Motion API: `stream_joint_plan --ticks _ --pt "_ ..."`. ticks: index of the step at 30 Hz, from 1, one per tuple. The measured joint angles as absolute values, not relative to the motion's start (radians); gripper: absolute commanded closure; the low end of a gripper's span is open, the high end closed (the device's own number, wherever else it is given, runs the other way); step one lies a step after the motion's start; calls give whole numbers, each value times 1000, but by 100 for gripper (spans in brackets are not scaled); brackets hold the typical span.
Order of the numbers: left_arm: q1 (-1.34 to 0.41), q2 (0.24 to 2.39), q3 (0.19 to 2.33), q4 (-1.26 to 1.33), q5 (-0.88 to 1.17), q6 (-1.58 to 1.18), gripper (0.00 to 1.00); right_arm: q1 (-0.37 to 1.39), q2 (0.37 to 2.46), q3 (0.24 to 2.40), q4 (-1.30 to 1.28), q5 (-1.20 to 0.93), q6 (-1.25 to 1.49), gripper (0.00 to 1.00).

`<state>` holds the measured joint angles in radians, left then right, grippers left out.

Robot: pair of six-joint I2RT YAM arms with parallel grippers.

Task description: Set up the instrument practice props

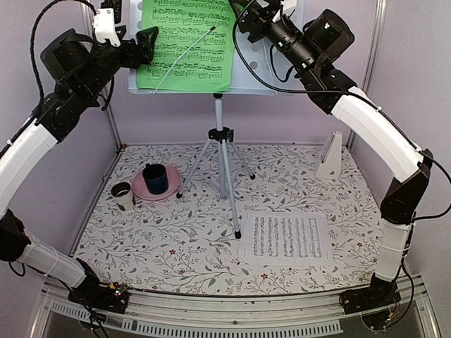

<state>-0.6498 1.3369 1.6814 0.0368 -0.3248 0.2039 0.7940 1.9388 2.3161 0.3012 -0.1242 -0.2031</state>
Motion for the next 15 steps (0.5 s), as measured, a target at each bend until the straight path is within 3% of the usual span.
stream_joint_plan --ticks 5,9,15 --pt "-606 1390 1742 14 -277 175 40 791 1949 2316 308 -124 -199 46" --pt "-591 1407 1761 18 -247 147 64 791 1953 2316 308 -124 -199 45" --pt "-587 1381 1744 31 -201 109 71 783 1953 2316 310 -124 -198 45"
